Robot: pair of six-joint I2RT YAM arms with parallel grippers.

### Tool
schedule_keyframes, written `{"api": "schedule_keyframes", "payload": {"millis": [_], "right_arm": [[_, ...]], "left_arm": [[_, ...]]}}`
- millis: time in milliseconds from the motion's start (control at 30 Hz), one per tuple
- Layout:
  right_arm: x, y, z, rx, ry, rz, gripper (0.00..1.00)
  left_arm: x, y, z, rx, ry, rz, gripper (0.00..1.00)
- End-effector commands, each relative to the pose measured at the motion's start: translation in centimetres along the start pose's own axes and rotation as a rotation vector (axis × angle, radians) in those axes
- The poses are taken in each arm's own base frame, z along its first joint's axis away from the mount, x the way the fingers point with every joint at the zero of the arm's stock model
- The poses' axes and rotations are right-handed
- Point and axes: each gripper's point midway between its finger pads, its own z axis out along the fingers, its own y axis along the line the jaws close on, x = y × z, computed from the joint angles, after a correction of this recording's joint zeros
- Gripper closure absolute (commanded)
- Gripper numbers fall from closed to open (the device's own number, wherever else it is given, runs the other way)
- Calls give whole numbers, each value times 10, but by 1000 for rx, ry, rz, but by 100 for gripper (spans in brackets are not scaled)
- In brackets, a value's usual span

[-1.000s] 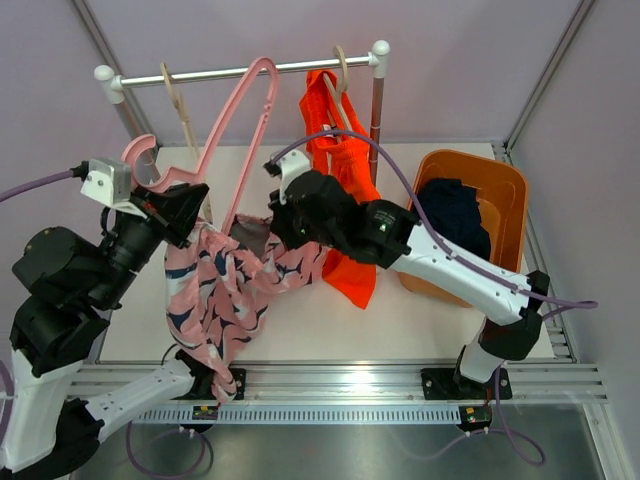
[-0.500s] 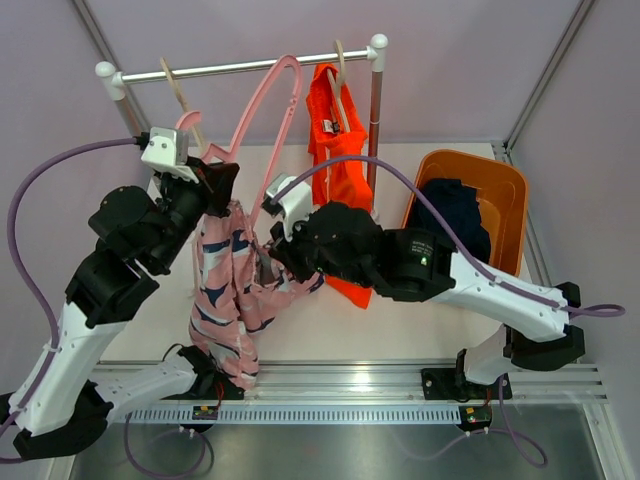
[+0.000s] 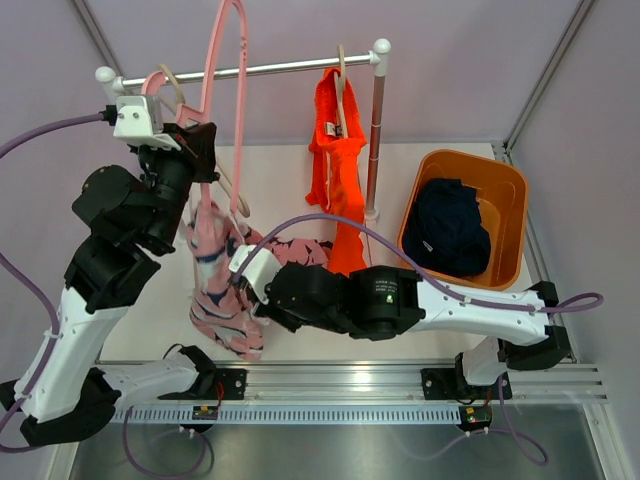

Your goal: Remove the shorts from the hanger

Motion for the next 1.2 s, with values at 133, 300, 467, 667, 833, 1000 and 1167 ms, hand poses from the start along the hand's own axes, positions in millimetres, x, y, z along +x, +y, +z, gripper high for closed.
{"api": "schedule_keyframes", "payload": {"millis": [133, 300, 467, 667, 833, 1000, 1167], "right_arm": [[52, 7, -10, -11, 118, -3, 100], [37, -17, -33, 82, 41, 61, 100], [-20, -69, -89, 265, -122, 59, 100], [-114, -132, -198, 421, -458, 129, 100], [-167, -193, -311, 599, -783, 256, 100], [-181, -237, -391, 783, -1006, 372, 100], [-185, -249, -415, 923, -1037, 284, 100]], "left_arm": [[-62, 19, -1, -111, -174, -9, 97], [-58, -1, 5, -20, -112, -7, 100], [-18, -19, 7, 63, 70, 14, 100], [27, -25, -5, 128, 203, 25, 100], [41, -20, -18, 142, 237, 25, 100], [47, -15, -27, 141, 249, 27, 100], [50, -13, -32, 146, 252, 31, 100]]}}
